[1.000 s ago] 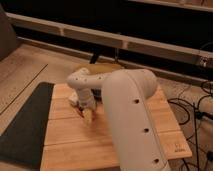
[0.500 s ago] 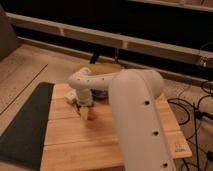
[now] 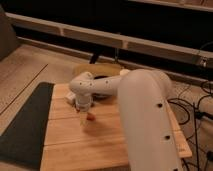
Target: Drag the pepper across the table
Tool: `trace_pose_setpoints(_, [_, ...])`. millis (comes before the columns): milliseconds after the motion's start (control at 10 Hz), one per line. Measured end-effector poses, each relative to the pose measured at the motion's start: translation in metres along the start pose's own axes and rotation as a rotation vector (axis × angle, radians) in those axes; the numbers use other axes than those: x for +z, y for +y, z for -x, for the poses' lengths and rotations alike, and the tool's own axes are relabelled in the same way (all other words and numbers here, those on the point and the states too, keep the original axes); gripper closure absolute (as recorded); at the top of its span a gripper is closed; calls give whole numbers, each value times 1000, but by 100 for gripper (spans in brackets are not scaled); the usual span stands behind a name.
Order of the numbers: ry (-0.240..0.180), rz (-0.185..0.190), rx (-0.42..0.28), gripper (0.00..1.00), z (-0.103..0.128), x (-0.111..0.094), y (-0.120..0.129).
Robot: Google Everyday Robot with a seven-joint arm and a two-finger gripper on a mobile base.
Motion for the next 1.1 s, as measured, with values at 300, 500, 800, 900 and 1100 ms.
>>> trace_pose_setpoints(300, [-4, 7, 6, 75, -6, 3, 2])
trace_pose_setpoints(500, [-5, 15, 16, 82, -10, 6, 4])
trace_pose_setpoints(800, [26, 34, 23, 82, -18, 7, 7])
trace_pose_setpoints(900, [65, 42, 26, 82, -27, 7, 8])
trace_pose_setpoints(1100, [211, 85, 56, 82, -60, 2, 9])
